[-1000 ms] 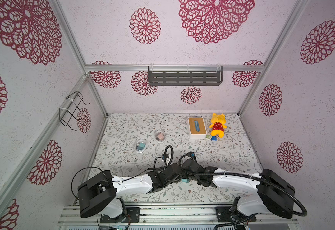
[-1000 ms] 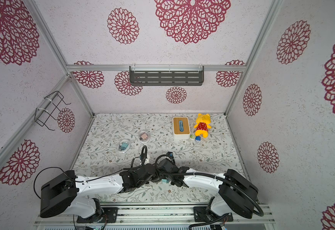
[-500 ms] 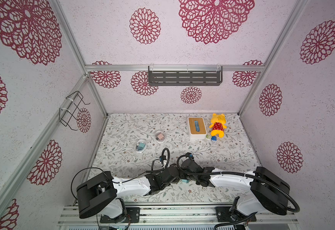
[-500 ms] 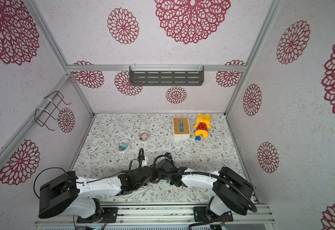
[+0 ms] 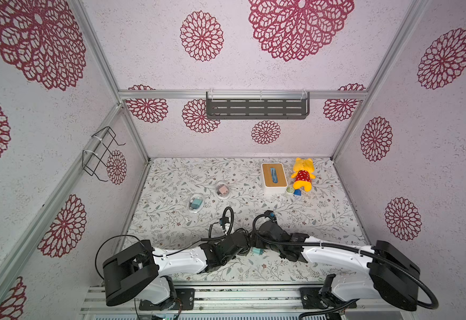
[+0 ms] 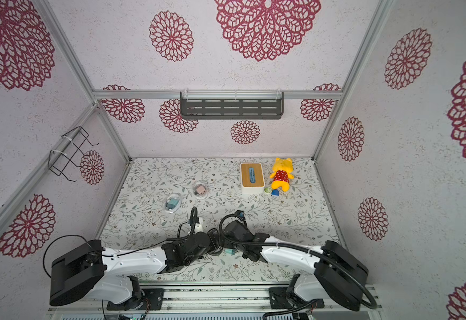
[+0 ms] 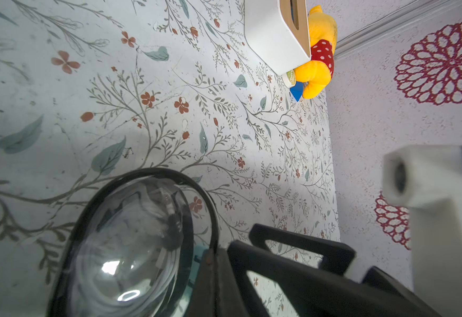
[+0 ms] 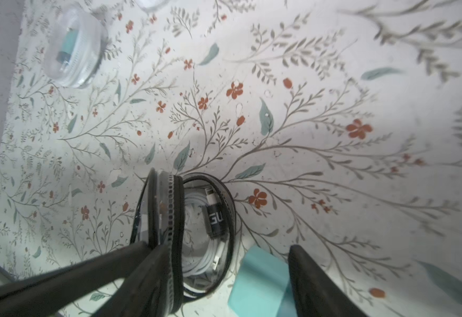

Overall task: Pack away charging kits
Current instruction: Place the charging cable in the storage bag, then pick up the plug from the center of the board.

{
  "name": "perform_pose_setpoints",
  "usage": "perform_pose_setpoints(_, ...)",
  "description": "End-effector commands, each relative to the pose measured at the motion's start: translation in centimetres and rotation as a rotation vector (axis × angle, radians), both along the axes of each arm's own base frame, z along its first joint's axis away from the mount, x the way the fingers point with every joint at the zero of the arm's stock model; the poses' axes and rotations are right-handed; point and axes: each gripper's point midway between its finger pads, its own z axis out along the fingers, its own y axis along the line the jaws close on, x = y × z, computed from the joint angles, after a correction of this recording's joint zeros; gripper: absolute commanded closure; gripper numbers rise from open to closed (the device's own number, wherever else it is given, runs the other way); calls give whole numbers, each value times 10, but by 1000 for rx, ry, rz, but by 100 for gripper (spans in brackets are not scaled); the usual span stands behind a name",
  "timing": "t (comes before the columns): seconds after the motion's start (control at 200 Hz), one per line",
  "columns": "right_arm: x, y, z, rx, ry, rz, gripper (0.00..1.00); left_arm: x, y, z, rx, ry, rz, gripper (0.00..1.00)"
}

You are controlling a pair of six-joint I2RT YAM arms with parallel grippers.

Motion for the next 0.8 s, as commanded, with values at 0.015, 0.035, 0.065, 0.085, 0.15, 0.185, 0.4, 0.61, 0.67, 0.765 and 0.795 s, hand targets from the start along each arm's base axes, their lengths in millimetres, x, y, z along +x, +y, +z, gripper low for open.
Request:
perform_pose_setpoints(0.015,2,-14,14,7,-97,11,16,0,7,4,3,1,19,100)
perform_pose_setpoints(0.035,2,-14,14,9,-102,20,14,0,8,4,5,1,20,100)
perform_pose_setpoints(0.065,1,-13,13,10,-111,34,13,0,8,5,8,1,22,100)
perform_pose_setpoints(0.085,1,-13,13,9,-114,42,13,0,9,5,11,1,23,100)
perform_pose_setpoints(0.15,1,-11,8,-4,-110,63,12,-1,12,5,22,7,31,100)
perform_pose_setpoints(0.185,1,-9,5,-9,-104,71,12,-2,14,5,27,12,35,100)
perform_pose_setpoints(0.4,-2,7,-13,-18,-47,134,12,-8,30,2,63,35,63,100)
perform_pose_setpoints(0.61,-21,8,-34,-2,28,191,13,-10,38,6,82,30,79,100)
perform_pose_setpoints(0.67,-26,9,-37,4,38,209,15,-10,39,6,85,29,79,100)
perform_pose_setpoints(0.765,-30,7,-41,-8,48,213,17,-10,41,5,87,29,83,100)
perform_pose_setpoints(0.795,-31,5,-43,-13,54,211,17,-10,41,5,87,31,84,100)
